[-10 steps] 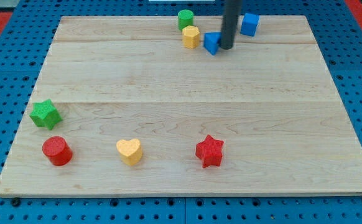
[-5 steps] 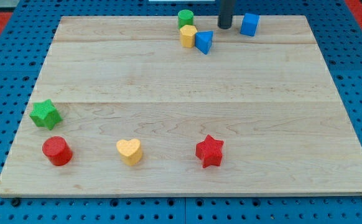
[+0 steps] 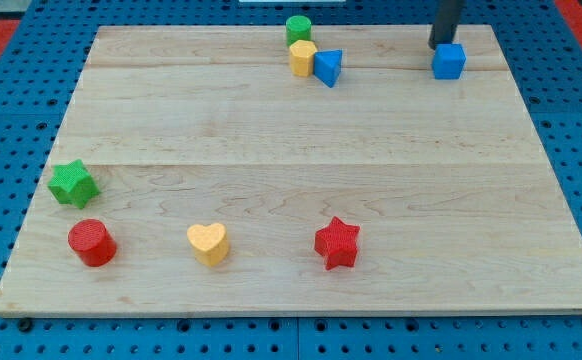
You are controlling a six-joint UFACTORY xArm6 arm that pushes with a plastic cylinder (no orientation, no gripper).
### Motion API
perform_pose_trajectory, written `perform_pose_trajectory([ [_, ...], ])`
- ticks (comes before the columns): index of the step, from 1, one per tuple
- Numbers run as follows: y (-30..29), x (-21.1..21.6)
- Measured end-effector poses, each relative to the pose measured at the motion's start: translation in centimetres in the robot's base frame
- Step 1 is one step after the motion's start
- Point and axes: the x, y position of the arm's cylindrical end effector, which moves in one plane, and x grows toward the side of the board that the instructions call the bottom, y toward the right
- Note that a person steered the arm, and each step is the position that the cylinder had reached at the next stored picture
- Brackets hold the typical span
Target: Move the blue triangle to the right of the yellow hexagon
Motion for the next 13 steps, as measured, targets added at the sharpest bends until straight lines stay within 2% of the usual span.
perform_pose_trajectory([
  [1, -5.9, -0.3],
  [2, -6.9, 3.6],
  [3, -10.3, 9.7],
  [4, -21.2, 10.8],
  [5, -22.2, 7.6],
  [6, -20.3, 6.6],
  [8, -13.2, 5.6],
  [9, -14.1, 7.3],
  [10, -24.8, 7.3],
  [11, -27.0, 7.2],
  [12, -22.1, 9.2],
  [13, -10.0, 9.8],
])
